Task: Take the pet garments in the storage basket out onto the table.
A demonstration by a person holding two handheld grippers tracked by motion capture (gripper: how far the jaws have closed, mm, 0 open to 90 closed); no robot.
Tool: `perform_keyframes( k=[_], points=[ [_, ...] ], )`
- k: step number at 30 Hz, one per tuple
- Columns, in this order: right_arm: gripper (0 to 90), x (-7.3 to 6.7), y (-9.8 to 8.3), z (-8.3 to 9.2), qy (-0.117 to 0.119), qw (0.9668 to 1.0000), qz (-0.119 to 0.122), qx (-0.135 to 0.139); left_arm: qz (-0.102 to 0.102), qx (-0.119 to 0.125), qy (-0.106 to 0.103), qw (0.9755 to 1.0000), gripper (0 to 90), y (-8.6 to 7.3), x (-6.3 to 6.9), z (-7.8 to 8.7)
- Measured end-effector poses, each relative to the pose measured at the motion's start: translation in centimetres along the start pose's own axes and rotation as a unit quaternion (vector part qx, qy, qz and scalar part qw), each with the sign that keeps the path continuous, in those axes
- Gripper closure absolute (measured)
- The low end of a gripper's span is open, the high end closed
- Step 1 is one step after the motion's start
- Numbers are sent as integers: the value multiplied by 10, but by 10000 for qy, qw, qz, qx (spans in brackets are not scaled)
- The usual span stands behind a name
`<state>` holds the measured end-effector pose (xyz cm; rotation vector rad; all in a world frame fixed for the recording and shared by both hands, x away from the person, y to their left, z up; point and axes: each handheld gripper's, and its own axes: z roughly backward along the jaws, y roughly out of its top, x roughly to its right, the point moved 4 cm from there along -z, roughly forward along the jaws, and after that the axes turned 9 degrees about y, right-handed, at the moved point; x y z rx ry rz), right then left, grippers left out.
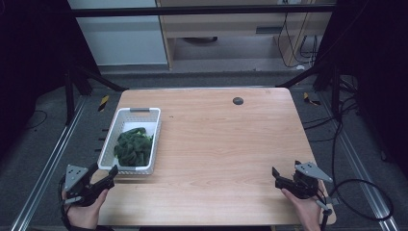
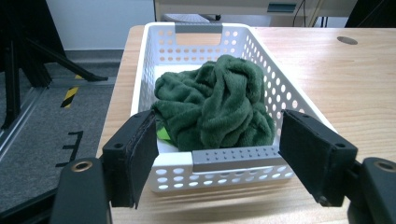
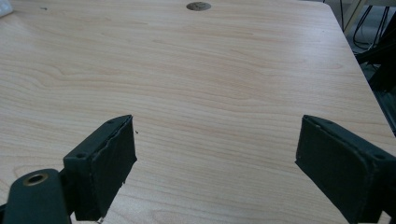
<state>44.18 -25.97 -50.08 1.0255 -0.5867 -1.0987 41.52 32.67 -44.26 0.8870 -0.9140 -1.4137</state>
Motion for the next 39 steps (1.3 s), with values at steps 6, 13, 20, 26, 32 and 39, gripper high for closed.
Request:
perform_keyframes(
  k=[6,13,20,26,32,39],
  points=[
    [119,1,0,0,-11,10000,-4,-14,14,91,14,10000,268,11,-1,0],
    [118,1,2,0,-8,10000,-23,44,-75,107,5,9999,267,21,1,-6],
    [118,2,2,0,-1,10000,-26,55,-41,130,-3,9999,263,33,0,-12],
    [117,2,2,1,2,10000,-60,79,-72,86,-53,9999,260,42,0,-18],
    [115,2,2,0,8,10000,-68,61,-125,54,-79,9999,256,52,0,-24],
    [114,3,2,0,13,10000,-76,63,-297,-119,-202,9993,253,63,1,-35]
  ],
)
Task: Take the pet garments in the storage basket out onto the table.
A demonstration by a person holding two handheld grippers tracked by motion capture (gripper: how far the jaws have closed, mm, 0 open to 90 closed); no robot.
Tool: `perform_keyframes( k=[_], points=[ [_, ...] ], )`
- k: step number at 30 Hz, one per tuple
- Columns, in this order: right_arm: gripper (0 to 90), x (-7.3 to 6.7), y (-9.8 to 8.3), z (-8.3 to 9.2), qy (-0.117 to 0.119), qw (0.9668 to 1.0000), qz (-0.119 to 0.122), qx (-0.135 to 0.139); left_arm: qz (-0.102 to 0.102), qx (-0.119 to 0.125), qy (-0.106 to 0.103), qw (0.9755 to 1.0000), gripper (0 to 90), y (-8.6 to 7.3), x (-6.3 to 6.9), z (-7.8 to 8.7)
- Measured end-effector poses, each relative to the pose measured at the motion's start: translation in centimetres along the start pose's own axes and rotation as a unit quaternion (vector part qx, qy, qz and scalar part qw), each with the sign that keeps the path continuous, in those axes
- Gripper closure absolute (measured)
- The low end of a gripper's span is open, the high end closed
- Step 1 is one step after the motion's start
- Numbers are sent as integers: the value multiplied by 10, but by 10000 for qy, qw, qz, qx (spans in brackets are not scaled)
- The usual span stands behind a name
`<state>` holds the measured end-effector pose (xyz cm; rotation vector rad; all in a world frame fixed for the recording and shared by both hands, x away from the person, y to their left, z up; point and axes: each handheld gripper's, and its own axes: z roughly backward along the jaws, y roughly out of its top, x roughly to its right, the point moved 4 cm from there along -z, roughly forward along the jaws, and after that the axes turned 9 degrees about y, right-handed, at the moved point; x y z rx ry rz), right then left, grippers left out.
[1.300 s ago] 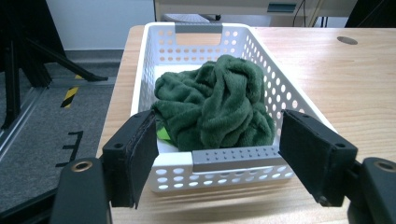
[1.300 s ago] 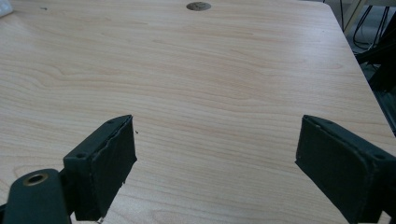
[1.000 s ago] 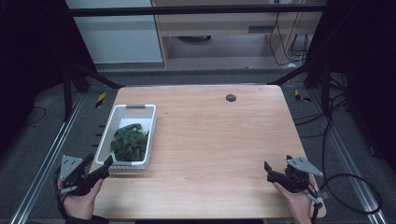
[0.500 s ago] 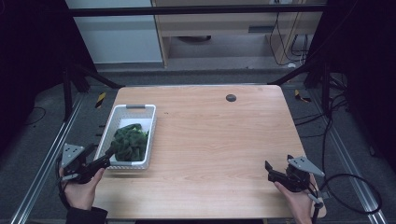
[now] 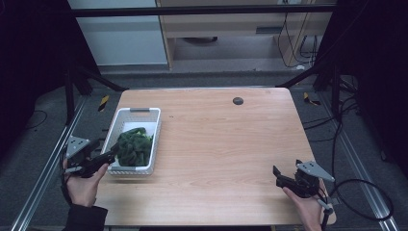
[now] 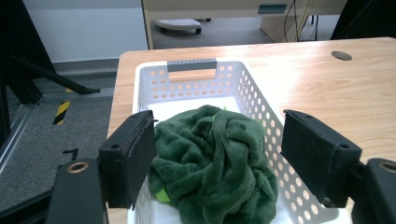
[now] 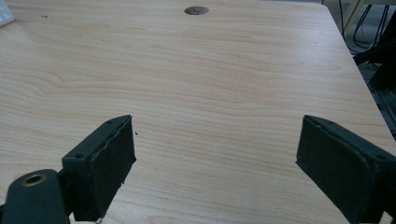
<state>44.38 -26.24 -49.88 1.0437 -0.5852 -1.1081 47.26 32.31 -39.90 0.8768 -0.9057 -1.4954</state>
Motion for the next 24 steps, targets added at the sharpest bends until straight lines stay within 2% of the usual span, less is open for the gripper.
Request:
perform_keyframes(
  k=[5,12,24],
  points=[
    [114,0,0,0,0,10000,6,4,-8,-88,-39,10000,255,4,-1,-6],
    [113,-1,0,-1,22,10000,-18,-15,-140,-328,-129,9993,244,11,-5,-16],
    [111,0,0,-1,21,10000,19,-26,-385,-716,-195,9965,233,16,-3,-32]
  ],
)
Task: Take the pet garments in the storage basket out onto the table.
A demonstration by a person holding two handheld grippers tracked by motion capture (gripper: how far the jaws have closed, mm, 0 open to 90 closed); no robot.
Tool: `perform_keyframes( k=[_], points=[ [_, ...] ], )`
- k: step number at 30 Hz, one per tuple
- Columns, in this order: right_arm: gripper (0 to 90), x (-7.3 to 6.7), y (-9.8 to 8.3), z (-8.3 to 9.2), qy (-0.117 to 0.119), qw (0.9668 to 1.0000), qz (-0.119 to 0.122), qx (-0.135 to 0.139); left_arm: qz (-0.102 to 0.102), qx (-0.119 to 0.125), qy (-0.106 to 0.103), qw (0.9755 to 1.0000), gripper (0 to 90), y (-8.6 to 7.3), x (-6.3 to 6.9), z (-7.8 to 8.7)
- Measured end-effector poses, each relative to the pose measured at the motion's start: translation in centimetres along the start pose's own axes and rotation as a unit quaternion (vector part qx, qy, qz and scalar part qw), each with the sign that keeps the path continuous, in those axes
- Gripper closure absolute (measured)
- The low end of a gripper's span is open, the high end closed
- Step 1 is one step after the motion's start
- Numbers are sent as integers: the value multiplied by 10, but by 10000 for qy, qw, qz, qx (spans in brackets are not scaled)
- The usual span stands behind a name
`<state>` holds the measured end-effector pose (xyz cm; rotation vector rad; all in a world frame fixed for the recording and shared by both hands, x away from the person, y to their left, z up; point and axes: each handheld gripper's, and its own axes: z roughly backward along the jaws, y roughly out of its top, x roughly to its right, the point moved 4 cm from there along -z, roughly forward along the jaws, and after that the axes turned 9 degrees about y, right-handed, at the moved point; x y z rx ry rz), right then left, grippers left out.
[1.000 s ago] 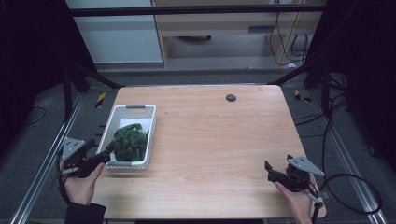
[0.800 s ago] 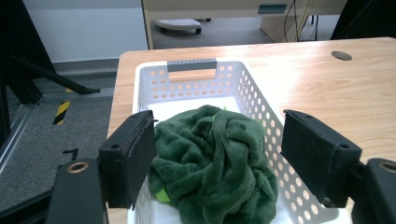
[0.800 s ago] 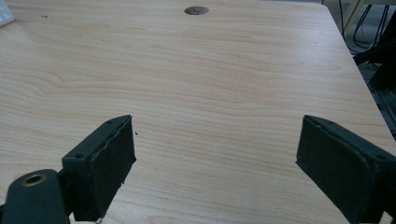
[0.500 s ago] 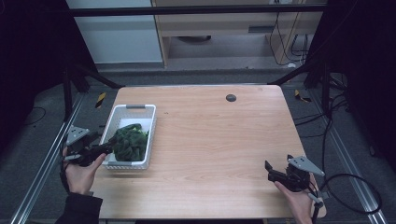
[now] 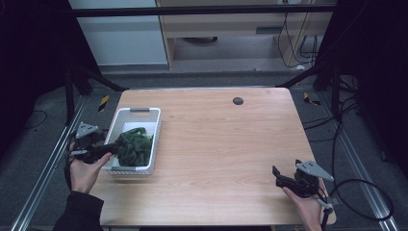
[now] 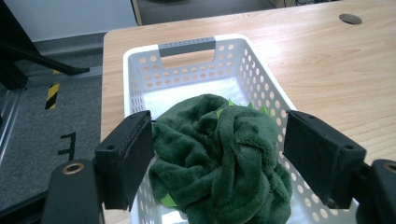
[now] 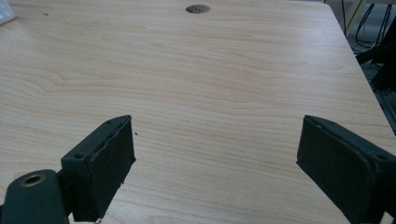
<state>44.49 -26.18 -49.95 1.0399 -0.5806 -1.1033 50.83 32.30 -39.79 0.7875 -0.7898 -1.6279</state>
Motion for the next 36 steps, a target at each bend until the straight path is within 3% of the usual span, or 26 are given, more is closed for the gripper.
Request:
perform_keyframes(
  k=[16,36],
  points=[
    [110,-2,-1,-1,43,10000,12,-64,-517,-528,-151,9972,205,3,11,-18],
    [109,-2,-1,-3,77,9999,88,-95,-682,-961,-198,9928,174,-1,25,-39]
  ],
)
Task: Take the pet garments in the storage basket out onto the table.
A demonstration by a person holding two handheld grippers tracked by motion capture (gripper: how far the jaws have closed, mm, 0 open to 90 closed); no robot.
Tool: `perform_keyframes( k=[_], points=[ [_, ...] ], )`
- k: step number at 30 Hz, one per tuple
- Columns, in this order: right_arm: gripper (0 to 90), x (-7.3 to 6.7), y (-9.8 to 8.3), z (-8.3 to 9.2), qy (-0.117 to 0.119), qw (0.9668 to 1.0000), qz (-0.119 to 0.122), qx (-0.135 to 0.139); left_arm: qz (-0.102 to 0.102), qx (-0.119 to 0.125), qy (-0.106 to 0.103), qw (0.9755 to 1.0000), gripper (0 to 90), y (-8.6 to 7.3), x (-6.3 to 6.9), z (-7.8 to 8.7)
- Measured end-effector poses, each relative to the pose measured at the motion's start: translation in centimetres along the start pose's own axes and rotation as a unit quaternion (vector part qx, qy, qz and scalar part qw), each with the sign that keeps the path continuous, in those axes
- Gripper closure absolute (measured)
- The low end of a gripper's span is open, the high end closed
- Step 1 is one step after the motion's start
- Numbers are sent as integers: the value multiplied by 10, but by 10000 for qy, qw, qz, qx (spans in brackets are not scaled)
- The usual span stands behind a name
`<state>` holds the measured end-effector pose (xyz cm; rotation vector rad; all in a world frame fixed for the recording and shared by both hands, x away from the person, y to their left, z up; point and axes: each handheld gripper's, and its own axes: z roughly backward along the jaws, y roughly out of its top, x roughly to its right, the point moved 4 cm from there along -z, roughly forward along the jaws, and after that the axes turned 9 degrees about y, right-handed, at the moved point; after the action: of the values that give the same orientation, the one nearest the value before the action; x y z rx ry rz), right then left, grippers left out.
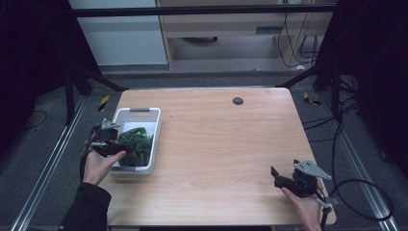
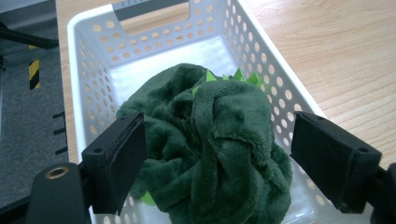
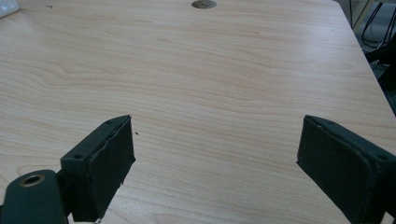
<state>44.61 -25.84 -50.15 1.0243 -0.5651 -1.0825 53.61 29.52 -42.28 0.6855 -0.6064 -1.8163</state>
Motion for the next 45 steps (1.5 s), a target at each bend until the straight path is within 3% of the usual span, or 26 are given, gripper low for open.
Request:
perform_keyframes(
  k=[28,37,45],
  points=[
    [106,-1,1,0,18,10000,-4,16,-147,-493,15,9987,207,-9,14,-38],
    [103,-1,0,-1,33,10000,0,-14,-135,-610,1,9980,343,-12,13,-45],
    [103,-1,0,-1,52,10000,-10,-60,-87,-678,34,9977,574,-12,16,-46]
  ],
)
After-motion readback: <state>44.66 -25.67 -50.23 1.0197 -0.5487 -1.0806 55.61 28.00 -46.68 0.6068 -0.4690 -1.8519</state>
